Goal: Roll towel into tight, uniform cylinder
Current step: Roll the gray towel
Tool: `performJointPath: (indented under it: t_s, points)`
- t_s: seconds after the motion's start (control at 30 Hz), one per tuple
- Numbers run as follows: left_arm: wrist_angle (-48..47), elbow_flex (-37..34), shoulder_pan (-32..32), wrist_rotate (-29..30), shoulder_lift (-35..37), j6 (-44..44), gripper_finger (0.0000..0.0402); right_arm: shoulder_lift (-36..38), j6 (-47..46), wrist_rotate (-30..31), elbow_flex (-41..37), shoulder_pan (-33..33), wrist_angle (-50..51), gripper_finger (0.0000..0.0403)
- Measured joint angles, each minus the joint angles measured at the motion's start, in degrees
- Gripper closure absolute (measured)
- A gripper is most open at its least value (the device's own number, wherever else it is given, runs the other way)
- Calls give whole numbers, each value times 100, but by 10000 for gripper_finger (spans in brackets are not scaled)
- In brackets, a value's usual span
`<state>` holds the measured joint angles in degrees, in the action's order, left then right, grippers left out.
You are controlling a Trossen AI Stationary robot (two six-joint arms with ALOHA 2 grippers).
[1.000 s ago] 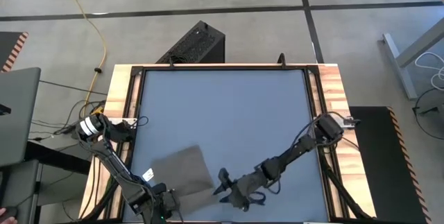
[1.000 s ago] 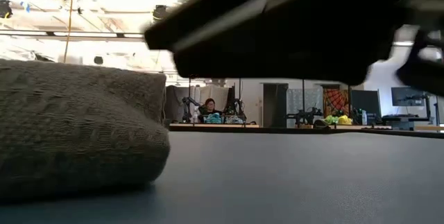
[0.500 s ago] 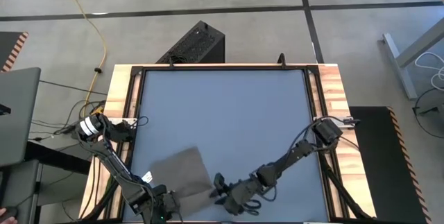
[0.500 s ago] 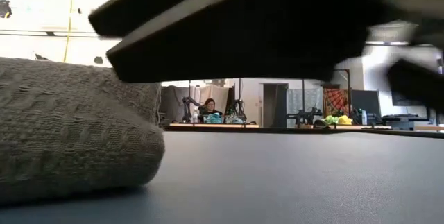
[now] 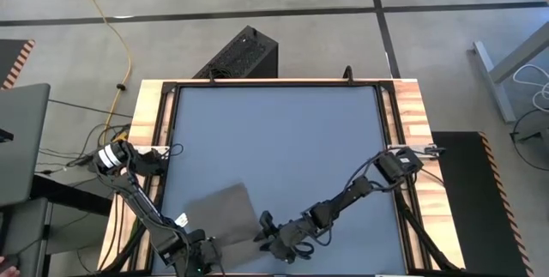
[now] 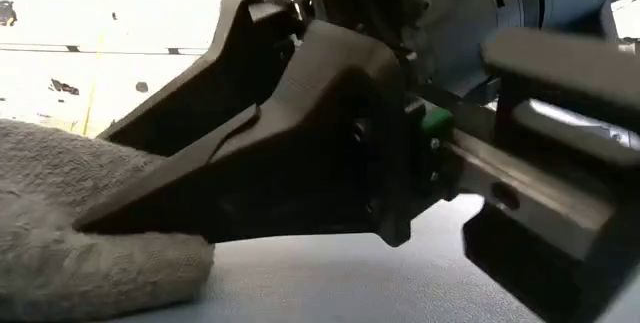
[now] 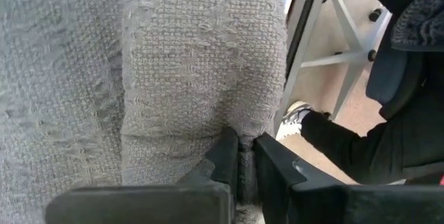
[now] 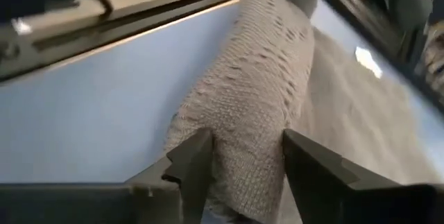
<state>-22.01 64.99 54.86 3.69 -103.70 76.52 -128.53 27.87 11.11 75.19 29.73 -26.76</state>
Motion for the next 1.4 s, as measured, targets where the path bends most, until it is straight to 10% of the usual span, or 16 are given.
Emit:
performJointPath:
  t_s: [0.33, 0.53, 1.13, 1.4]
  points:
    - [-30, 8, -68, -598, 0, 270, 312, 11, -2338, -1819, 20, -695, 65, 378]
    - [-582, 259, 124, -47, 0, 161, 307, 12, -4614, -3122, 20, -1195, 174, 365]
    - [-2236, 1290, 670, 3159, -29, -429, 313, 46, -6477, -3075, 38, -1544, 498, 375]
    - [-2425, 1152, 136, 3322, -44, -1329, 306, 52, -6849, -3048, 40, -1676, 778, 375]
